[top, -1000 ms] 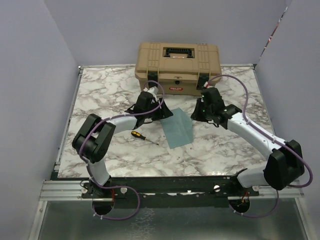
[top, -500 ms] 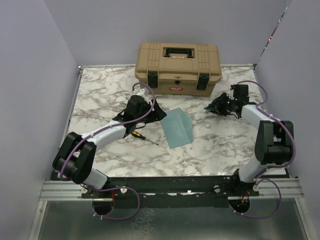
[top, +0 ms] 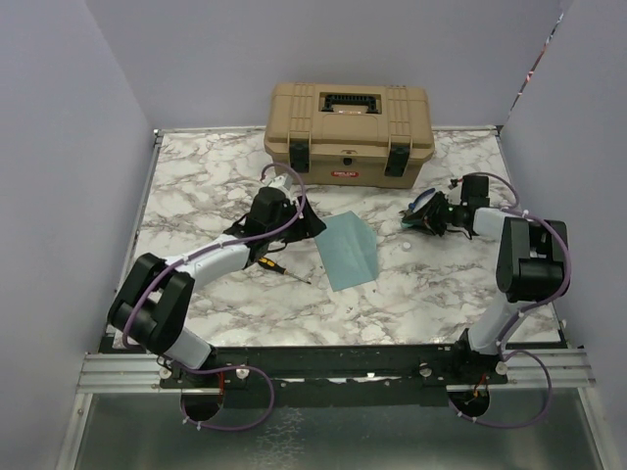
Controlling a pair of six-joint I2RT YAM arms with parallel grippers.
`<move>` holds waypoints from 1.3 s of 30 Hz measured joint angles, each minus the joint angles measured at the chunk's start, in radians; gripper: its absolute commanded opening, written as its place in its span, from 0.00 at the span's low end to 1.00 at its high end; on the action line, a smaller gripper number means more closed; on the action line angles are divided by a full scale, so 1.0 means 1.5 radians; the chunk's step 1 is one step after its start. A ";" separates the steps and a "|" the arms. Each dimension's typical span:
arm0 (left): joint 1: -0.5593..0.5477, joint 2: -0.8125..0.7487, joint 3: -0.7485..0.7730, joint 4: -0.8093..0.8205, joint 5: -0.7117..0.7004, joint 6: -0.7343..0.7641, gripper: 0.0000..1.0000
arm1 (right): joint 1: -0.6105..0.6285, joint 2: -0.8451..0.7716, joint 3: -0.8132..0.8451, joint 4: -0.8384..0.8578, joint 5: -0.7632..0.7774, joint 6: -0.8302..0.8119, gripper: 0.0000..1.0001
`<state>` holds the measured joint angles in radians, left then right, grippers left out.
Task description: Place the letter into the envelope and seal it
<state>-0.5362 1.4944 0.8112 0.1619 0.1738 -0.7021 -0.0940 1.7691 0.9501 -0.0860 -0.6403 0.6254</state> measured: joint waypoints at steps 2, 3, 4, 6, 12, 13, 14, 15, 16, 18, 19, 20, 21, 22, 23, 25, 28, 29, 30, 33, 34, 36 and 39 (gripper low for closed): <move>0.000 0.012 0.002 0.000 0.002 0.000 0.68 | -0.004 0.014 -0.007 0.004 -0.007 0.002 0.27; 0.000 0.021 0.004 -0.001 0.002 0.000 0.68 | -0.005 0.017 -0.010 0.004 -0.008 0.002 0.30; 0.000 0.030 0.007 -0.001 0.005 0.000 0.68 | -0.007 0.019 -0.013 0.004 -0.009 0.001 0.33; 0.000 0.043 0.011 0.000 0.011 0.000 0.68 | -0.009 0.020 -0.016 0.003 -0.010 0.002 0.43; 0.000 0.076 0.022 0.004 0.027 0.000 0.66 | -0.018 0.017 -0.023 0.000 0.006 -0.002 0.58; 0.000 0.080 0.025 0.006 0.029 0.000 0.65 | -0.019 0.016 -0.024 -0.004 0.010 -0.002 0.58; 0.000 0.086 0.029 0.008 0.032 0.000 0.64 | -0.020 0.013 -0.024 -0.006 0.016 -0.003 0.58; 0.000 0.091 0.032 0.011 0.034 0.000 0.63 | -0.020 0.009 -0.024 -0.008 0.022 -0.004 0.58; 0.000 0.096 0.035 0.015 0.037 0.000 0.62 | -0.020 0.004 -0.025 -0.012 0.031 -0.005 0.58; 0.000 0.107 0.042 0.017 0.043 0.001 0.60 | -0.020 -0.013 -0.029 -0.018 0.050 -0.006 0.59; 0.000 0.112 0.045 0.021 0.047 0.001 0.59 | -0.020 -0.024 -0.033 -0.022 0.060 -0.006 0.60; 0.000 0.116 0.047 0.021 0.049 0.001 0.57 | -0.020 -0.037 -0.035 -0.028 0.072 -0.006 0.60; 0.000 0.119 0.050 0.022 0.052 0.001 0.55 | -0.020 -0.052 -0.038 -0.034 0.084 -0.007 0.61; 0.000 0.122 0.051 0.025 0.055 0.001 0.52 | -0.020 -0.067 -0.041 -0.041 0.095 -0.008 0.60; 0.000 0.123 0.051 0.027 0.057 0.000 0.48 | -0.020 -0.082 -0.043 -0.046 0.106 -0.008 0.57; 0.000 0.124 0.051 0.032 0.061 -0.001 0.38 | -0.020 -0.113 -0.049 -0.053 0.116 -0.014 0.42; 0.000 0.124 0.051 0.043 0.067 -0.004 0.20 | -0.020 -0.144 -0.051 -0.057 0.108 -0.027 0.20; 0.000 0.125 0.051 0.049 0.069 -0.006 0.16 | -0.019 -0.152 -0.054 -0.055 0.100 -0.031 0.17; 0.000 0.127 0.051 0.055 0.072 -0.006 0.13 | -0.016 -0.157 -0.057 -0.054 0.091 -0.035 0.14; -0.001 0.140 0.051 0.079 0.074 -0.009 0.08 | -0.006 -0.161 -0.070 -0.054 0.065 -0.042 0.11; -0.002 0.146 0.051 0.087 0.074 -0.010 0.06 | -0.001 -0.160 -0.073 -0.054 0.060 -0.045 0.11; -0.002 0.158 0.051 0.098 0.073 -0.012 0.05 | 0.011 -0.156 -0.074 -0.054 0.046 -0.048 0.11; -0.007 0.179 0.046 0.112 0.070 -0.015 0.02 | 0.030 -0.143 -0.074 -0.051 0.034 -0.051 0.11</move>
<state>-0.5461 1.7630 0.8799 0.3294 0.2790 -0.7250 -0.0494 1.5547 0.8387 -0.1627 -0.5892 0.5491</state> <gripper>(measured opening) 0.047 0.110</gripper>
